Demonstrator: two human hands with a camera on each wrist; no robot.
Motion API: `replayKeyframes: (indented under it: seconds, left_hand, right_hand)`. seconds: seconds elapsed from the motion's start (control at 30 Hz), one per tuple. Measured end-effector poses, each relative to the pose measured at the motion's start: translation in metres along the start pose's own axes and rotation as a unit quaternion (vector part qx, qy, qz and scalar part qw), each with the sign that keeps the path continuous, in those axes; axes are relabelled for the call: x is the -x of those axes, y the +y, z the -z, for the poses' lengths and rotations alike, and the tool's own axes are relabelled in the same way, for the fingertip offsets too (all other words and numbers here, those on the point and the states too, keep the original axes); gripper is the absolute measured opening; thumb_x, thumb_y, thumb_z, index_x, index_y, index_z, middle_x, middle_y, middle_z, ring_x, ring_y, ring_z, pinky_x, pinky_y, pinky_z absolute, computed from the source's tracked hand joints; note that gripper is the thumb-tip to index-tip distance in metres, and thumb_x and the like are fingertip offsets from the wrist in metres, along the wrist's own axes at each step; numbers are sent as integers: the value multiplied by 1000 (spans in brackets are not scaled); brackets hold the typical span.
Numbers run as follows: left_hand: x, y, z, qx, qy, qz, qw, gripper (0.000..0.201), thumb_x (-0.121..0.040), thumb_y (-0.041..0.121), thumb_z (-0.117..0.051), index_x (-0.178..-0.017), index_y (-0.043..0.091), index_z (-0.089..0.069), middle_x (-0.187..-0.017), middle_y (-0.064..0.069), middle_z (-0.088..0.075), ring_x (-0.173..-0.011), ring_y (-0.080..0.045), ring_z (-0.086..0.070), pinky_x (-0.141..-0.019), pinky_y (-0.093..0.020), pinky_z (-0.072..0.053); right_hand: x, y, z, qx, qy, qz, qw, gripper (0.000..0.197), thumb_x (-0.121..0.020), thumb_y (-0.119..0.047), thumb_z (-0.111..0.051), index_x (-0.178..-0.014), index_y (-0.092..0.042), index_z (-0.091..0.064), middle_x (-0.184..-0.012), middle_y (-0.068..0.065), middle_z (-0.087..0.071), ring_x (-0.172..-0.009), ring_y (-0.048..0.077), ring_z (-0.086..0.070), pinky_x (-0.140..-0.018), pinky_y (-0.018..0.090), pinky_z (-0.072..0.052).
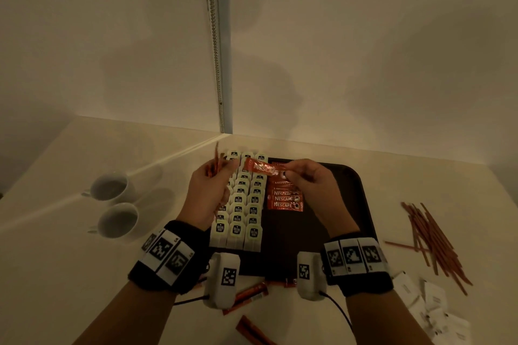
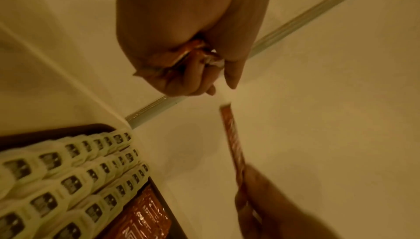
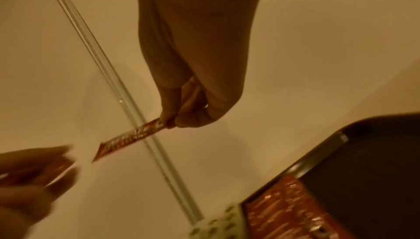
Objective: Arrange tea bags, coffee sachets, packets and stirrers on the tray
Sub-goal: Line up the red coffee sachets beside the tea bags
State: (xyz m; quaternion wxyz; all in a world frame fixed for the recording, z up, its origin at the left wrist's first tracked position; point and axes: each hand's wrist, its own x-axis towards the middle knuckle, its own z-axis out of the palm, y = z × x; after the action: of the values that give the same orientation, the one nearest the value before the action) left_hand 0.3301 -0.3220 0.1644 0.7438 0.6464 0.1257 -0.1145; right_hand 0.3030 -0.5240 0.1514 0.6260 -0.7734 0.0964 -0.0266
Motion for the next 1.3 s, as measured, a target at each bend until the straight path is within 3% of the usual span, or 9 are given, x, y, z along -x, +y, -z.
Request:
replayKeyframes:
  seconds: [0.1,0.17,0.33,0.57,0.7,0.8,1.03,1.17,1.3]
  left_hand:
    - [-5,-3,14,124,-1,111,986,19,-95,18,-46,-76,17,-42,-51,3,-41,-34,-8,-31,-32,-15,-21]
    - [-6,-5,23,155,4,133,979,16,-94,15,-40,-78,17,-38,-53,2,-47,-34,-8,-34,-32,-14,-21]
    - [-3,-6,31,115,8,111,987,9,-94,12,-39,-86,12,-41,-65,-5,-52,-38,-11,-41,-31,-14,-23]
    - [-6,-7,33,111,-4,98,989,9,-95,11,-39,-86,12,-41,-63,-5,-53,-38,-12,-43,-31,-14,-25]
    - [-7,-8,32,99,-7,96,990,8,-95,11,-39,-88,12,-42,-65,-6,-56,-40,-13,-45,-30,-15,-26]
    - [-6,-10,31,86,-9,99,991,6,-95,11,-40,-91,13,-45,-67,-7,-59,-41,-14,-47,-30,-16,-27]
    - [-5,-12,30,83,-9,101,991,6,-95,12,-40,-94,12,-46,-67,-8,-63,-43,-16,-51,-32,-16,-30]
    - [-4,-12,28,79,-19,110,991,8,-97,12,-38,-93,11,-45,-69,-10,-66,-43,-16,-55,-32,-16,-30]
    - [-5,-14,27,105,-36,120,987,8,-96,12,-46,-88,12,-47,-66,-7,-63,-39,-14,-47,-32,-14,-25]
  right_hand:
    - [-11,28,20,107,24,-3,994,16,-85,-9,-63,-86,-25,-63,-96,-5,-65,-91,7,-62,-76,21,-51]
    - [-15,52,30,170,3,-32,985,14,-86,-8,-62,-89,-21,-63,-96,-8,-63,-91,3,-58,-76,17,-44]
    - [-16,102,36,216,-55,-126,967,19,-86,-7,-61,-86,-26,-61,-98,-9,-62,-92,4,-58,-86,26,-49]
    - [-22,127,26,210,13,-168,963,19,-86,-9,-63,-82,-27,-61,-106,-5,-60,-99,10,-57,-75,17,-43]
    - [-26,130,21,211,41,-181,960,18,-85,-10,-64,-84,-27,-60,-106,-4,-60,-103,13,-56,-92,30,-47]
    - [-28,132,18,210,43,-199,956,14,-85,-11,-64,-90,-24,-61,-107,-5,-58,-104,13,-55,-97,33,-46]
    - [-29,132,15,208,53,-199,956,13,-86,-10,-64,-92,-22,-61,-105,-4,-58,-102,13,-55,-96,33,-46]
    - [-28,132,14,217,56,-196,955,14,-86,-10,-64,-96,-18,-60,-100,-5,-56,-97,11,-55,-88,25,-45]
    - [-26,127,15,222,64,-192,954,15,-85,-11,-65,-98,-16,-59,-100,-2,-58,-97,13,-57,-82,23,-44]
